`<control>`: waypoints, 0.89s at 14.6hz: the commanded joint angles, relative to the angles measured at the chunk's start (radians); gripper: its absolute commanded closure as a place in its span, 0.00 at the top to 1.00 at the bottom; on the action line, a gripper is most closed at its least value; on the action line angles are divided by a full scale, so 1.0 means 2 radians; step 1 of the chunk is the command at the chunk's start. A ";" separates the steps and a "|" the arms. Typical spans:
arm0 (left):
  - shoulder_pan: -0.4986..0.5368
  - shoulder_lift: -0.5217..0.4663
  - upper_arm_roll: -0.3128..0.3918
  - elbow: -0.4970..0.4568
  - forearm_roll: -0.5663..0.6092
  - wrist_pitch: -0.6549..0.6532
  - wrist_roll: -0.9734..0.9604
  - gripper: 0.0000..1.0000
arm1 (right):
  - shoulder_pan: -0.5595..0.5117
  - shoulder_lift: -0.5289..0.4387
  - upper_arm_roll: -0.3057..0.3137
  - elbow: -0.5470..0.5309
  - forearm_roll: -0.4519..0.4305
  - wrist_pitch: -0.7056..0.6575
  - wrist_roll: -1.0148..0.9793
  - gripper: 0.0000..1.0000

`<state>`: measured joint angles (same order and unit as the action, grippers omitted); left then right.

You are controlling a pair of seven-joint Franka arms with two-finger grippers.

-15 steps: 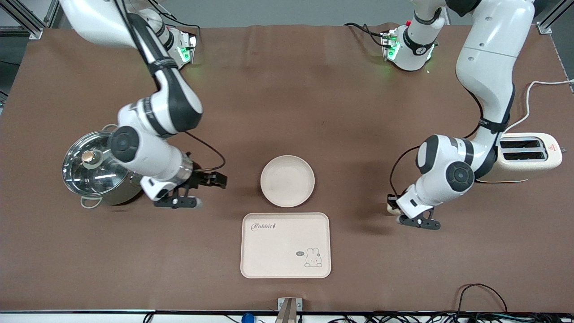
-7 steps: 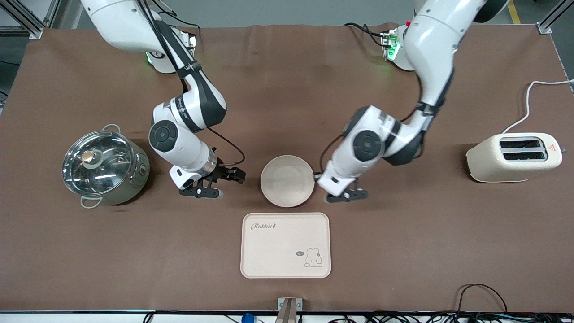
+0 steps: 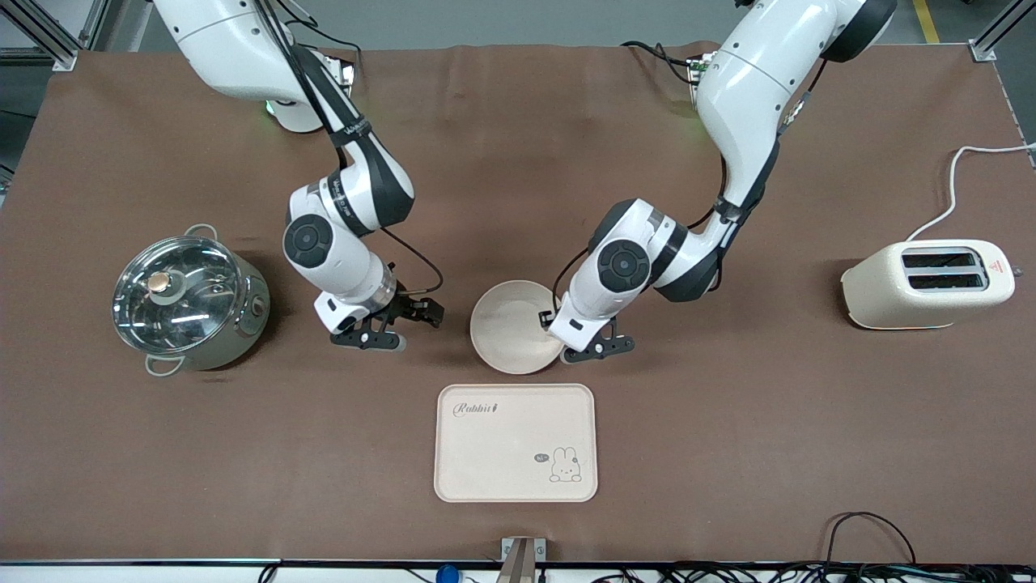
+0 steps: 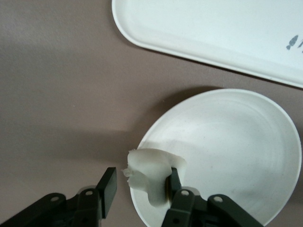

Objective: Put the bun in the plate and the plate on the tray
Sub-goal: 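Lower the bun into the plate while the right gripper grips the plate rim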

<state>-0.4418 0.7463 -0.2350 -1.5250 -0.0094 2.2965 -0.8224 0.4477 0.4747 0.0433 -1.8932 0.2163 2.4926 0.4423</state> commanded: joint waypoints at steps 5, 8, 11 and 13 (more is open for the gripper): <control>-0.026 0.005 0.006 0.012 0.015 0.002 -0.022 1.00 | 0.055 0.040 -0.002 -0.011 0.006 0.097 0.060 1.00; -0.004 -0.013 0.006 0.012 0.081 -0.015 -0.012 1.00 | 0.062 0.049 -0.002 -0.001 0.009 0.101 0.061 0.89; 0.031 -0.060 0.004 0.012 0.134 -0.096 0.084 1.00 | 0.070 0.069 -0.002 0.015 0.009 0.111 0.081 0.69; 0.071 -0.094 0.003 0.010 0.134 -0.137 0.150 1.00 | 0.076 0.078 -0.002 0.028 0.009 0.111 0.087 0.61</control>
<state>-0.3673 0.6564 -0.2262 -1.4754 0.2409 2.1102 -0.6396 0.5766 0.6021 0.0444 -1.8744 0.2166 2.7053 0.5906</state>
